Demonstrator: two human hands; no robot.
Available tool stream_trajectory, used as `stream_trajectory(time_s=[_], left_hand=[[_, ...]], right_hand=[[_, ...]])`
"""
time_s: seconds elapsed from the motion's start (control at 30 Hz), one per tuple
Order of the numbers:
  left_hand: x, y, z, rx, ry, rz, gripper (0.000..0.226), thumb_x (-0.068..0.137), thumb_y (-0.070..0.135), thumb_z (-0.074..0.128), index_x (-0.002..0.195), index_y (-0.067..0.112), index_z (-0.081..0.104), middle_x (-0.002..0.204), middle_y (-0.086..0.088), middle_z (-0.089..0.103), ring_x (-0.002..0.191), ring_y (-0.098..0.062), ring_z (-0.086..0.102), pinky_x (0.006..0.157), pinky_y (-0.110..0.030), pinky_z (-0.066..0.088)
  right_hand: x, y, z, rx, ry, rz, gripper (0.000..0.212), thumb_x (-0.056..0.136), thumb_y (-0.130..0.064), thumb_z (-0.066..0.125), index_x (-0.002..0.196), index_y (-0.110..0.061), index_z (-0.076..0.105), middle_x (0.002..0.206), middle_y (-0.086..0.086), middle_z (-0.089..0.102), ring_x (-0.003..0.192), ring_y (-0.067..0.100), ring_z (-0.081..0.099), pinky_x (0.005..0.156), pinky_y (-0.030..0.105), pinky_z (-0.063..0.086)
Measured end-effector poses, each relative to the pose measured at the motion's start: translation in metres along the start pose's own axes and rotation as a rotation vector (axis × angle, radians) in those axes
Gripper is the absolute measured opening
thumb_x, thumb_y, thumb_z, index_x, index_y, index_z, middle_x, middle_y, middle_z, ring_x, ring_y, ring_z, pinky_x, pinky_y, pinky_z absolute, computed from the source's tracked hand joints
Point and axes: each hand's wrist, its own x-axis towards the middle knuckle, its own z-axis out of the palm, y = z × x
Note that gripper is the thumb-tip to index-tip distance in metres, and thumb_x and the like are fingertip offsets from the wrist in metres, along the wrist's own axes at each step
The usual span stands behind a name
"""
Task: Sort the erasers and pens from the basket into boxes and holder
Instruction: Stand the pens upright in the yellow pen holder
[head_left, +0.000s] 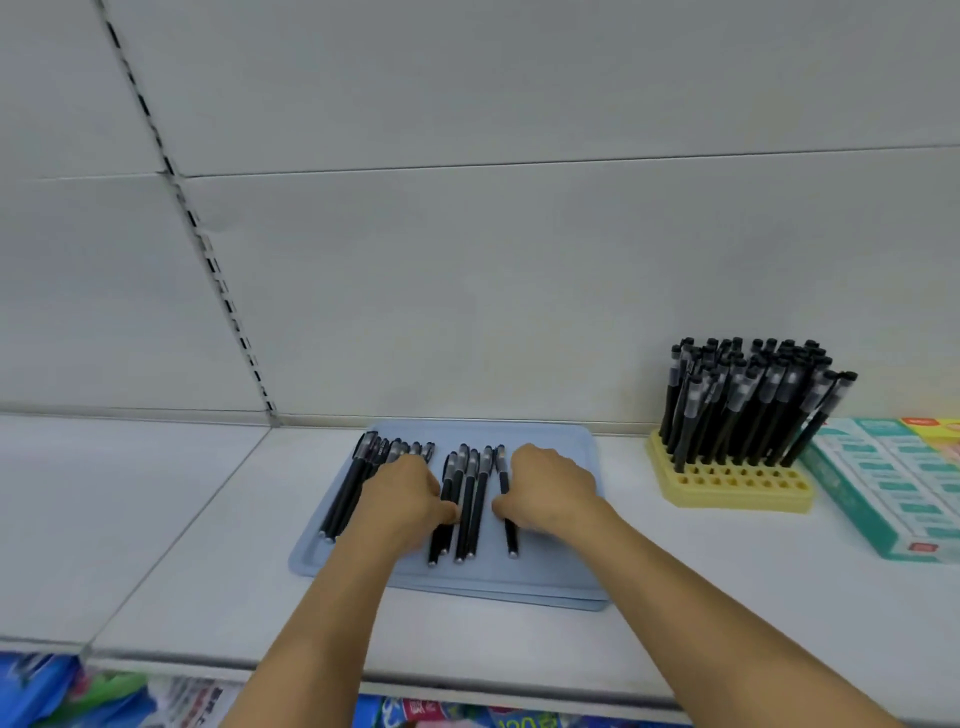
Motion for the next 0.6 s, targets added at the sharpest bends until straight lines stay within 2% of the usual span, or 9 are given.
stream_trajectory(time_s=[0.1, 0.2, 0.3, 0.37, 0.43, 0.47, 0.53, 0.6], left_hand=[[0.004, -0.002, -0.006, 0.001, -0.057, -0.001, 0.029, 0.074, 0.02, 0.075, 0.065, 0.013, 0.049, 0.05, 0.001, 0.05, 0.044, -0.017, 0.051, 0.049, -0.027, 0.052], [0.005, -0.004, -0.01, 0.057, -0.046, 0.006, 0.033, 0.077, 0.02, 0.071, 0.058, 0.014, 0.044, 0.047, 0.0, 0.05, 0.044, -0.018, 0.053, 0.053, -0.027, 0.052], [0.004, -0.009, -0.011, 0.035, 0.023, 0.038, 0.033, 0.081, 0.019, 0.067, 0.058, 0.014, 0.044, 0.05, -0.002, 0.044, 0.049, -0.018, 0.046, 0.05, -0.023, 0.038], [0.002, -0.006, -0.011, -0.006, 0.143, 0.096, 0.025, 0.083, 0.023, 0.066, 0.063, 0.017, 0.054, 0.056, -0.002, 0.052, 0.055, -0.016, 0.049, 0.052, -0.023, 0.034], [-0.005, 0.008, -0.01, -0.189, 0.26, 0.159, 0.013, 0.087, 0.028, 0.067, 0.074, 0.024, 0.066, 0.067, 0.009, 0.064, 0.063, -0.005, 0.057, 0.058, -0.017, 0.041], [-0.009, 0.018, -0.008, -0.348, 0.281, 0.185, 0.008, 0.087, 0.028, 0.067, 0.079, 0.028, 0.069, 0.073, 0.012, 0.068, 0.069, -0.002, 0.061, 0.064, -0.019, 0.048], [-0.015, 0.039, -0.001, -0.651, 0.261, 0.23, 0.008, 0.088, 0.025, 0.068, 0.085, 0.031, 0.073, 0.077, 0.009, 0.072, 0.075, -0.009, 0.067, 0.072, -0.031, 0.058], [-0.02, 0.057, 0.008, -0.83, 0.232, 0.265, 0.01, 0.088, 0.021, 0.068, 0.089, 0.03, 0.073, 0.078, 0.006, 0.073, 0.074, -0.013, 0.07, 0.073, -0.028, 0.059]], right_hand=[[-0.004, 0.009, -0.003, 0.222, -0.051, 0.079, 0.026, 0.078, -0.028, 0.066, 0.069, -0.013, 0.047, 0.062, 0.0, 0.054, 0.054, 0.017, 0.049, 0.049, 0.023, 0.036], [-0.018, 0.027, -0.008, 0.459, -0.011, 0.072, 0.019, 0.078, -0.022, 0.063, 0.065, -0.01, 0.056, 0.056, 0.006, 0.065, 0.04, 0.012, 0.049, 0.049, 0.019, 0.041], [-0.036, 0.055, -0.018, 0.623, 0.147, 0.024, 0.017, 0.079, -0.015, 0.063, 0.066, -0.007, 0.055, 0.058, 0.007, 0.062, 0.043, 0.011, 0.051, 0.048, 0.022, 0.038], [-0.049, 0.077, -0.028, 0.686, 0.282, -0.011, 0.018, 0.082, -0.012, 0.065, 0.07, -0.003, 0.055, 0.06, 0.008, 0.057, 0.051, 0.015, 0.052, 0.047, 0.024, 0.038], [-0.062, 0.099, -0.041, 0.747, 0.421, -0.008, 0.017, 0.086, -0.01, 0.066, 0.072, -0.004, 0.058, 0.063, 0.01, 0.062, 0.053, 0.017, 0.06, 0.045, 0.029, 0.046], [-0.067, 0.11, -0.047, 0.758, 0.498, 0.002, 0.017, 0.087, -0.01, 0.067, 0.073, -0.005, 0.059, 0.064, 0.01, 0.065, 0.054, 0.016, 0.063, 0.049, 0.032, 0.051], [-0.072, 0.132, -0.059, 0.711, 0.643, 0.046, 0.017, 0.088, -0.013, 0.067, 0.073, -0.009, 0.06, 0.064, 0.007, 0.067, 0.059, 0.017, 0.066, 0.059, 0.035, 0.055], [-0.071, 0.153, -0.067, 0.633, 0.721, 0.083, 0.016, 0.088, -0.017, 0.067, 0.073, -0.013, 0.061, 0.066, 0.003, 0.067, 0.066, 0.02, 0.067, 0.065, 0.038, 0.057]])
